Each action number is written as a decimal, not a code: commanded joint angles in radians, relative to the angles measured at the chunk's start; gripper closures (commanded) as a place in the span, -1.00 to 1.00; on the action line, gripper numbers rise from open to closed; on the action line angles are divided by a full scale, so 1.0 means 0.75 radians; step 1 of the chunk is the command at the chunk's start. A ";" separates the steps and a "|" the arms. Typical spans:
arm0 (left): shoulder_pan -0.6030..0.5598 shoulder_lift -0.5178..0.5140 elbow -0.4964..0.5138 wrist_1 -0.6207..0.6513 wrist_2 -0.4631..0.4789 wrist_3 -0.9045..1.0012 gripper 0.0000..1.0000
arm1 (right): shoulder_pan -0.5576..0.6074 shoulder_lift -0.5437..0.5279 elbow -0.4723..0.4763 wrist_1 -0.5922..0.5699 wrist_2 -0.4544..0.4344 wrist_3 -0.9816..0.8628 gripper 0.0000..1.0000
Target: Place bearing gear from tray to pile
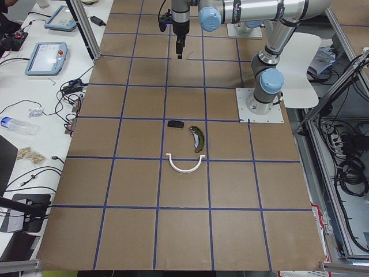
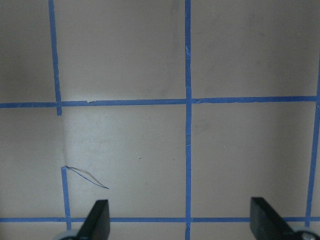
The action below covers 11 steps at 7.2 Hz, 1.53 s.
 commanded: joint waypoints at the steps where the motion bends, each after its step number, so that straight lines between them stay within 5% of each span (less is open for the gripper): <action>1: -0.002 -0.003 0.002 0.001 -0.006 -0.002 -1.00 | -0.017 -0.009 -0.004 0.003 -0.015 -0.030 -1.00; 3: -0.002 -0.013 0.002 0.003 0.000 0.000 -1.00 | -0.011 -0.026 0.006 0.020 -0.013 -0.046 -1.00; 5: -0.002 -0.007 0.002 0.003 0.002 0.000 -1.00 | -0.011 -0.036 0.020 0.032 -0.198 -0.063 -1.00; 7: -0.002 -0.015 0.002 0.003 -0.002 0.000 -1.00 | -0.013 -0.052 0.024 0.176 0.000 -0.121 -1.00; 9: -0.002 -0.017 0.002 0.003 -0.002 0.000 -1.00 | -0.026 -0.057 0.024 0.173 -0.001 -0.044 -1.00; 11: -0.002 -0.015 0.004 0.005 0.000 0.000 -1.00 | -0.223 -0.057 0.026 0.163 -0.001 -0.332 -0.94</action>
